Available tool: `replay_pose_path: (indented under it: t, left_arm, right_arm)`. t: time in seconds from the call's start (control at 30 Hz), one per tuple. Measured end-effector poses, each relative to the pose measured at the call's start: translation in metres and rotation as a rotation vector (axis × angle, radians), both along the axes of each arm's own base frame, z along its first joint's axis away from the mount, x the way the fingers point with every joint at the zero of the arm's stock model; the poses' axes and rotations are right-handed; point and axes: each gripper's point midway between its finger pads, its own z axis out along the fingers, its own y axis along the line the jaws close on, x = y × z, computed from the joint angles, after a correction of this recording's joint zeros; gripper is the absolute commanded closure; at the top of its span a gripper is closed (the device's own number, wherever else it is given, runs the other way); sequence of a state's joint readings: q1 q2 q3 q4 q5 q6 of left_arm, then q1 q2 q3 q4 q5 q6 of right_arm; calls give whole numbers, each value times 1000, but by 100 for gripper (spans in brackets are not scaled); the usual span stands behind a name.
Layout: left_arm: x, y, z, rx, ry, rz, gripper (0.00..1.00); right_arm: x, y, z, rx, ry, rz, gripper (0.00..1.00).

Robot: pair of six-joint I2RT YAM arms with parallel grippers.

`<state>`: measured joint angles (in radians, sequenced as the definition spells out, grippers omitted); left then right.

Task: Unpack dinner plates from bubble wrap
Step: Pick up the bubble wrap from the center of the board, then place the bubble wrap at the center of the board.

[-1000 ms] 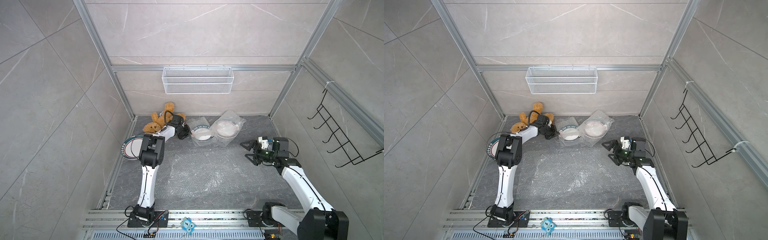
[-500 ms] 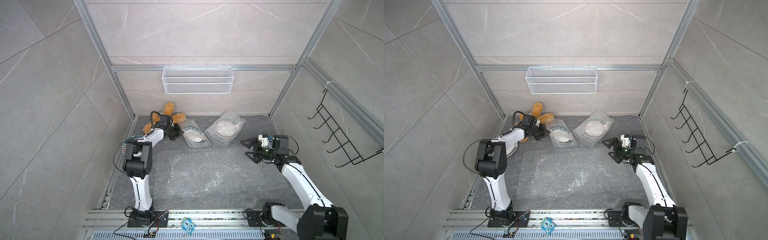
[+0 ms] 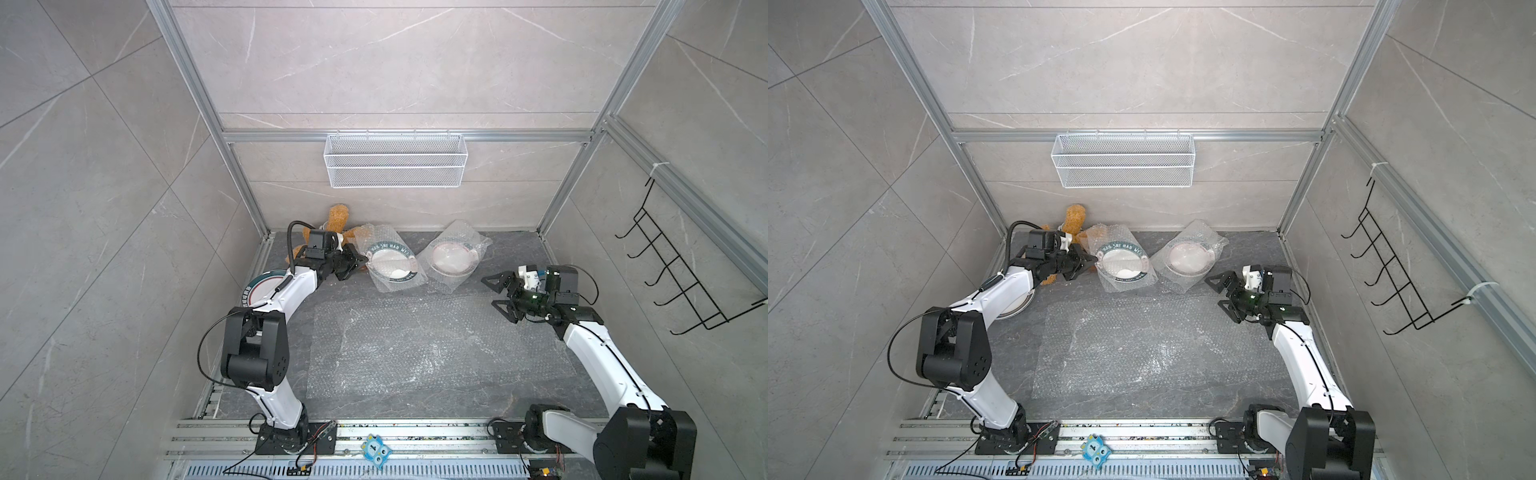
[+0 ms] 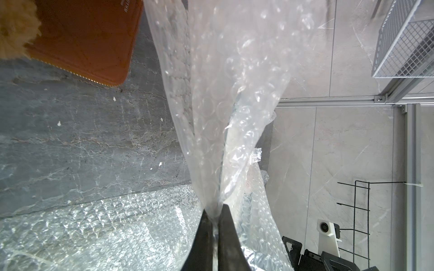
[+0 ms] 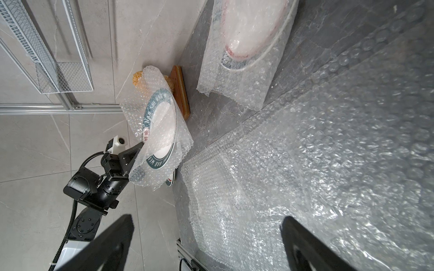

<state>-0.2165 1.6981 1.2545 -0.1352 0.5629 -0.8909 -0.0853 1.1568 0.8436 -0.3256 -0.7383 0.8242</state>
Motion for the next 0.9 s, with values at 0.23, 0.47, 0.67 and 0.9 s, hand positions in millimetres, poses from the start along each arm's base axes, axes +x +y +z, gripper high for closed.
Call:
replay_pose_path:
  t: [0.23,0.47,0.67,0.9]
  left_arm:
    - [-63,-84,-16,-13,53,-187,100]
    - [-144,-155,-39,16,114,-373,100]
    - [-156,-182,-57,15,129,-386,100]
    - [-150,-181,-97,39,182,-342,100]
  right_arm:
    - [2,-7,6,-42,-1,-28,0]
    - [-9,-10,11,-109,1,-34,2]
    - [-27,-4,6,-178,17,1,2]
    - [-46,11,-11,-279,64,73,3]
